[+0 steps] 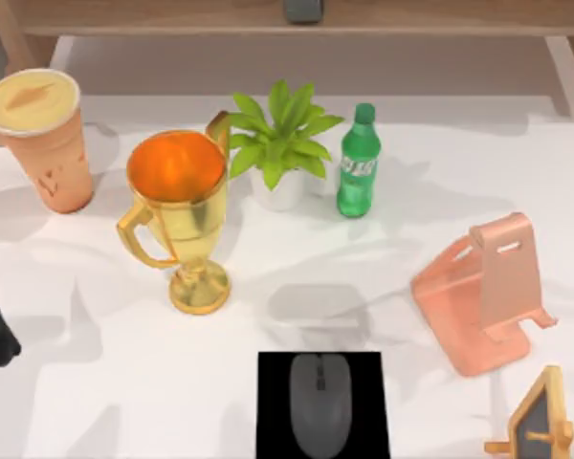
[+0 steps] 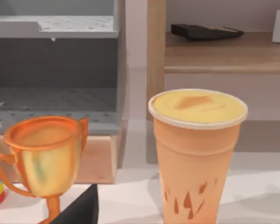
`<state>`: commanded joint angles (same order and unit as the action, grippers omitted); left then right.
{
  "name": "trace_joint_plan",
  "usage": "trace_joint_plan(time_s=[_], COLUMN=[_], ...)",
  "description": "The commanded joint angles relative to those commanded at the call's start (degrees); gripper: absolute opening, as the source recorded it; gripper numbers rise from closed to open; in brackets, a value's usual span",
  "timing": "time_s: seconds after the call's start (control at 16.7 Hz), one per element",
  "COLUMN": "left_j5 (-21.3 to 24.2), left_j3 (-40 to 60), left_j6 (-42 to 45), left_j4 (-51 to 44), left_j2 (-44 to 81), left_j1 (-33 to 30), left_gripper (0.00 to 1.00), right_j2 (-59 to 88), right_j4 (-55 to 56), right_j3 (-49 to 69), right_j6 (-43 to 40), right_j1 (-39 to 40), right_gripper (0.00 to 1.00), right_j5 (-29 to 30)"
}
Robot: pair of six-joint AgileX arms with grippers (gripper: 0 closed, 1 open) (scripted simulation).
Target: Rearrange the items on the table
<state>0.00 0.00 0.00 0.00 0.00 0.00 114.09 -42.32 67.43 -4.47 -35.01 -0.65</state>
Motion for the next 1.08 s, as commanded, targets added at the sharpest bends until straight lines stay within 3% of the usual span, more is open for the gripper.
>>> trace_joint_plan(time_s=[0.78,1.08], left_j5=[0.0,0.0], left_j3=[0.0,0.0], left_j6=[0.0,0.0], left_j4=[0.0,0.0], left_j2=[0.0,0.0], left_j1=[0.0,0.0], left_gripper=[1.0,1.0], right_j2=[0.0,0.0], right_j4=[0.0,0.0], right_j3=[0.0,0.0], right_j6=[0.0,0.0], right_j1=[0.0,0.0], right_gripper=[0.02,0.0], right_j5=[0.0,0.0])
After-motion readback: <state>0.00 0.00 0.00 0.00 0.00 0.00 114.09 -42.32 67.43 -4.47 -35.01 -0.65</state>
